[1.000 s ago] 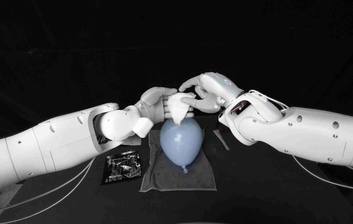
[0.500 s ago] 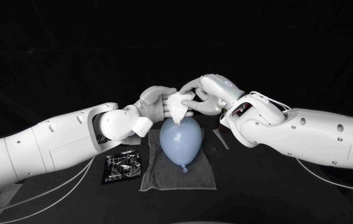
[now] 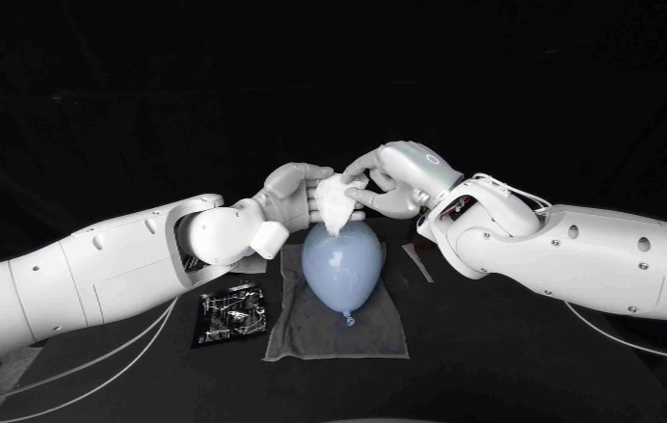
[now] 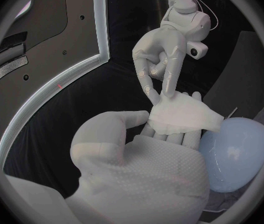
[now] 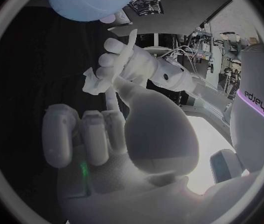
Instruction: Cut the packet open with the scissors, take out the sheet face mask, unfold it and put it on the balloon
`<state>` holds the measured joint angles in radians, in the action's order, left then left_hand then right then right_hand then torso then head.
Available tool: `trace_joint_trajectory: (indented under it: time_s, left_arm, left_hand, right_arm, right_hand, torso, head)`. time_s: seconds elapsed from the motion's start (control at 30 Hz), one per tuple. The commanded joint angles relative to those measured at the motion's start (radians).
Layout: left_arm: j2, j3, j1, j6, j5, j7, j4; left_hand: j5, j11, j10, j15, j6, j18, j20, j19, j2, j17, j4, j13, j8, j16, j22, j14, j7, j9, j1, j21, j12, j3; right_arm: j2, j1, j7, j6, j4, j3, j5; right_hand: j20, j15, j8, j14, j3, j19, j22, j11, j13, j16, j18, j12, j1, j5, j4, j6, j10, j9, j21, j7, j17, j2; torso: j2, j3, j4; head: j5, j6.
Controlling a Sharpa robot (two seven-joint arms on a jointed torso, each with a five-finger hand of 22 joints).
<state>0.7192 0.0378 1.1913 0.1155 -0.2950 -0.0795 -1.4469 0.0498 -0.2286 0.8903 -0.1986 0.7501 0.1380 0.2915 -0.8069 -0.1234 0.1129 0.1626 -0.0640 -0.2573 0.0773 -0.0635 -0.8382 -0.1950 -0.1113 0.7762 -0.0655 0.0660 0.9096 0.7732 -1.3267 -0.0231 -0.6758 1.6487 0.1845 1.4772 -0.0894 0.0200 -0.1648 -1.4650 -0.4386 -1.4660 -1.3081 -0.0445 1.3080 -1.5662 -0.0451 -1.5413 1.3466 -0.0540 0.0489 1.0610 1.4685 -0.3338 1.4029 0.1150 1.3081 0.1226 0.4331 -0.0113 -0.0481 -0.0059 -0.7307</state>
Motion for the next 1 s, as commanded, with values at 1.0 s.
trace_joint_trajectory:
  time_s: [1.0]
  left_arm:
    - [-0.001, -0.002, 0.002, -0.009, 0.013, -0.048, 0.005]
  left_hand:
    - [-0.001, 0.005, 0.036, 0.007, 0.045, 0.023, 0.001, -0.052, 0.026, 0.004, -0.026, 0.0, 0.002, 0.002, -0.002, -0.038, -0.078, -0.011, 0.08, -0.005, -0.002, 0.05]
  right_arm:
    - [0.07, 0.01, -0.04, 0.032, 0.051, 0.001, 0.095]
  right_hand:
    - [0.033, 0.033, -0.119, -0.106, -0.115, -0.034, -0.153, 0.04, 0.262, -0.005, 0.009, -0.028, 0.011, 0.004, -0.092, 0.071, 0.102, -0.094, 0.04, -0.033, 0.263, -0.024]
  torso:
    - [0.0, 0.0, -0.0015]
  head:
    - [-0.001, -0.009]
